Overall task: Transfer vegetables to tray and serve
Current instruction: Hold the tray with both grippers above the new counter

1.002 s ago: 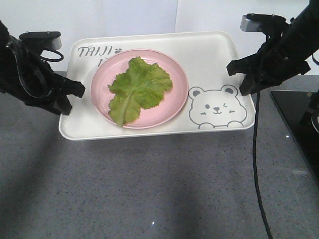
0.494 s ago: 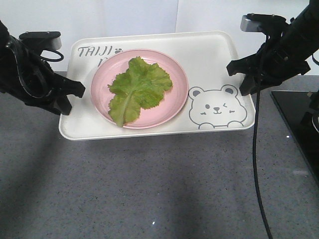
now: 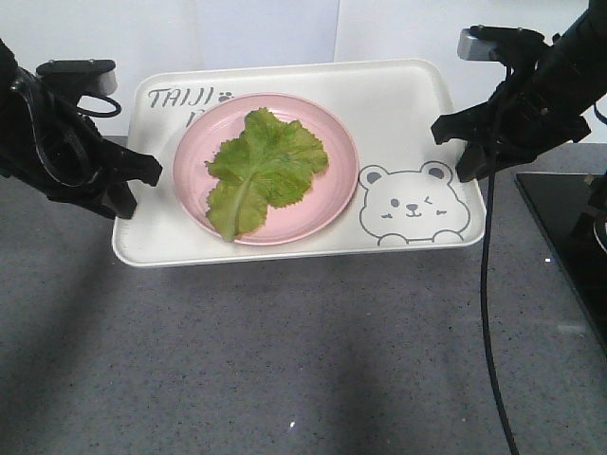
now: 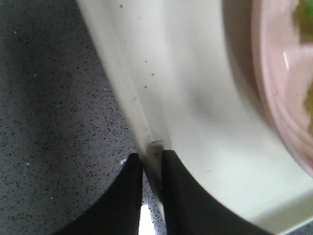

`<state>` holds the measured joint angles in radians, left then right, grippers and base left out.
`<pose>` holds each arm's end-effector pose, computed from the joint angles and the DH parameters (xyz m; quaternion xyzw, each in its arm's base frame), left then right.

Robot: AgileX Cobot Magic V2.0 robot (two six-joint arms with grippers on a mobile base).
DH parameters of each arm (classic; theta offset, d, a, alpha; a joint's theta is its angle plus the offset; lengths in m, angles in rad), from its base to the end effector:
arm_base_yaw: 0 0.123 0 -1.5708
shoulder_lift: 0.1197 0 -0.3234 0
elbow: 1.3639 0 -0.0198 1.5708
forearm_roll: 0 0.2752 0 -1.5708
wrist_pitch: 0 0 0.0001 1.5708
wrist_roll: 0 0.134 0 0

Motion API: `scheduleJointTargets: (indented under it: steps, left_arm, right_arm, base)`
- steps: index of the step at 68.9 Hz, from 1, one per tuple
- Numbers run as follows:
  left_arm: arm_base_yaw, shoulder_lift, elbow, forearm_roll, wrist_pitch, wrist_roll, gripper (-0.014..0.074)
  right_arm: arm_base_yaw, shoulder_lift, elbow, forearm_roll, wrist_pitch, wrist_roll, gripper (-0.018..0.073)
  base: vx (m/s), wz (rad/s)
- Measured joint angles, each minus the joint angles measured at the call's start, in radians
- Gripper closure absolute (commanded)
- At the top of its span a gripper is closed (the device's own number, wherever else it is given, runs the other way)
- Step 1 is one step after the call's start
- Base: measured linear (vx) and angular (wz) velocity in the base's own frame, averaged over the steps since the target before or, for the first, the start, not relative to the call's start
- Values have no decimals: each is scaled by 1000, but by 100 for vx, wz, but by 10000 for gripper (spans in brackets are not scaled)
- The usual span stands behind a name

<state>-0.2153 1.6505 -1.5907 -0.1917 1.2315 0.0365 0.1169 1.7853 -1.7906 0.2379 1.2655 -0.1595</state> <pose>0.3724 -0.1061 0.3445 0.1081 0.9728 -0.1104 0.1723 0.4233 0.0800 0.3536 -0.1216 0.9658 0.1138 0.1987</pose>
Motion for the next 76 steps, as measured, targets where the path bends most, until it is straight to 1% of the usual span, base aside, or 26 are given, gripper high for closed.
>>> scheduleJointTargets:
  steps: [76]
  left_arm:
    - [0,0,0,0,0,0,602]
  right_arm:
    - [0,0,0,0,0,0,564]
  base:
    - [0,0]
